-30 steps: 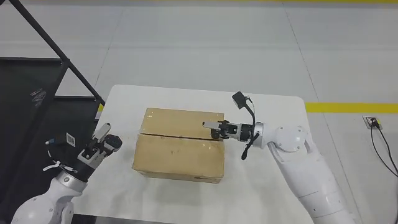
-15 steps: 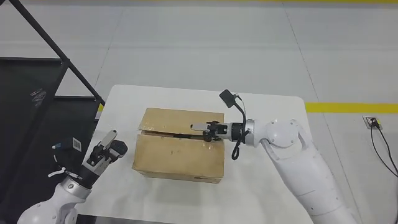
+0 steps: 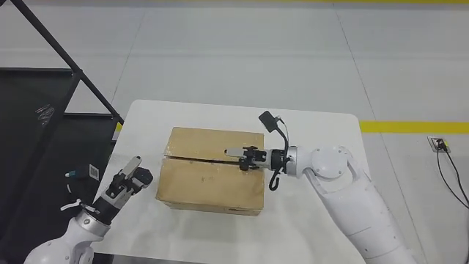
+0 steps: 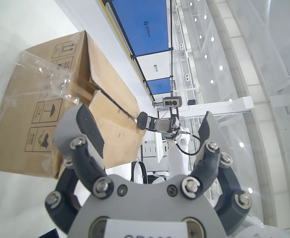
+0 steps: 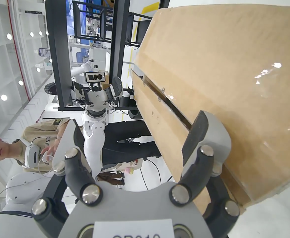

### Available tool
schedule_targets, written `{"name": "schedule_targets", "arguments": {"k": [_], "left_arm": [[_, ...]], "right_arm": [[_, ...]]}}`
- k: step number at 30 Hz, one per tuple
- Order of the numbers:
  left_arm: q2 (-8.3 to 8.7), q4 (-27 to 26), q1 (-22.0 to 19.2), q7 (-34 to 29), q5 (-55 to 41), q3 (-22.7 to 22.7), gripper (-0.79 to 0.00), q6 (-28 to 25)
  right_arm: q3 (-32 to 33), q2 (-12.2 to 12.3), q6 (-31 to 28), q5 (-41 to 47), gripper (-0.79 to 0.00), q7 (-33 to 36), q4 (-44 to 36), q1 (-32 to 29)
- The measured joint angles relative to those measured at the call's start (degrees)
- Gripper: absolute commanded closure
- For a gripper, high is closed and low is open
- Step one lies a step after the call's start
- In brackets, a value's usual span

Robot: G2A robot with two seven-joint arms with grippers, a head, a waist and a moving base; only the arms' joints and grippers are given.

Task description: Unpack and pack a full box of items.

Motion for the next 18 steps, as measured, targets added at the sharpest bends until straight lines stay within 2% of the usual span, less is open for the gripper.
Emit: {"name": "schedule_targets", "arguments": {"k": [12,18], "left_arm": [[0.11,7.78,-1.31,3.52,-3.17,-5.33,-0.785,3.03],[0.12,8.48,-1.28,4.07,-4.16,-6.21,-0.785,4.47]], "right_arm": [[0.92,0.24,-4.52,3.12,-0.785,-1.51,3.77,-1.52],[0.8,0.26,-4.53,3.07,-0.785,-1.43,3.93,-1.32]]}}
